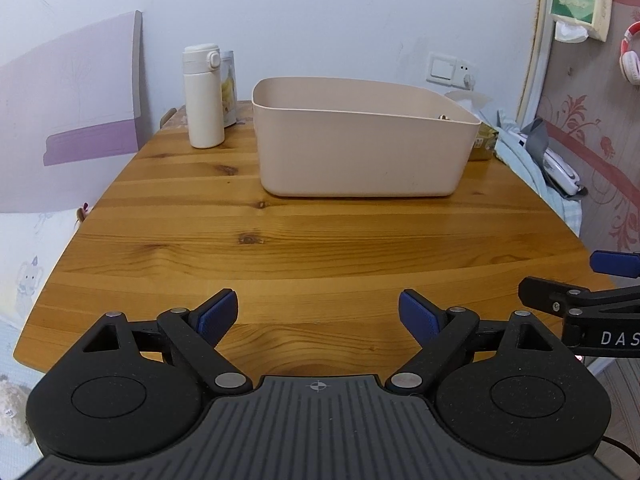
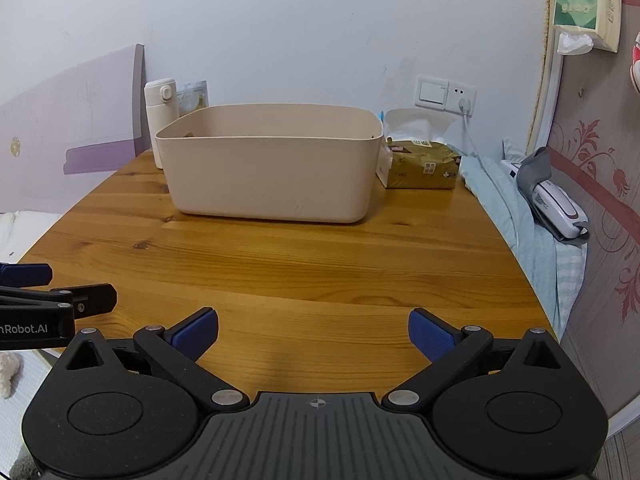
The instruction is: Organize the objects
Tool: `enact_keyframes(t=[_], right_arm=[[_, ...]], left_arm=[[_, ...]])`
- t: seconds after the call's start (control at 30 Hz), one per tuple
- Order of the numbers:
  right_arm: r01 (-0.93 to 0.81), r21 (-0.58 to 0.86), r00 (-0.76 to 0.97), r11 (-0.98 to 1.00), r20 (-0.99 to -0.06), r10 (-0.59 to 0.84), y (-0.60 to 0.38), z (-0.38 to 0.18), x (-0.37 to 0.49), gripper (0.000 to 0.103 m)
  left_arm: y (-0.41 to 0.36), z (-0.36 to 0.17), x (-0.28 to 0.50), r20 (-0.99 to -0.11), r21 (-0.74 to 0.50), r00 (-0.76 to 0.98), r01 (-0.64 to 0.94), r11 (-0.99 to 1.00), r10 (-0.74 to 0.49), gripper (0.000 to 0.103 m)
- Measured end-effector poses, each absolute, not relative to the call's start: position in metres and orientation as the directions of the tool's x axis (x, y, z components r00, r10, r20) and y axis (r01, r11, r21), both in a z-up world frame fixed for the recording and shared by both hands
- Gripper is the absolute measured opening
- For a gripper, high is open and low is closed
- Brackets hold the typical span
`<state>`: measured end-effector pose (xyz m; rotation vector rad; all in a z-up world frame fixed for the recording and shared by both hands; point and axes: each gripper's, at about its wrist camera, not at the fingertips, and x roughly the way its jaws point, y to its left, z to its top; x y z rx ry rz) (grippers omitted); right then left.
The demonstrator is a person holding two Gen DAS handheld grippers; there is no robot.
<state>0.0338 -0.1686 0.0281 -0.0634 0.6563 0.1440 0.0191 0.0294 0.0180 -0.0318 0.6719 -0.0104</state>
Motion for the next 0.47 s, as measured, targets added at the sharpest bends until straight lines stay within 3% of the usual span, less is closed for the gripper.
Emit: enact_keyframes(t=[0.47], right_arm=[[-0.168, 0.001, 0.761, 0.986, -0.635, 0.13, -0.17, 0.019, 0.05, 0.103]], left_arm=[[0.027, 0.01, 0.036, -0.659, -0.027, 0.752, -0.003, 1.0, -0.015, 0.09]])
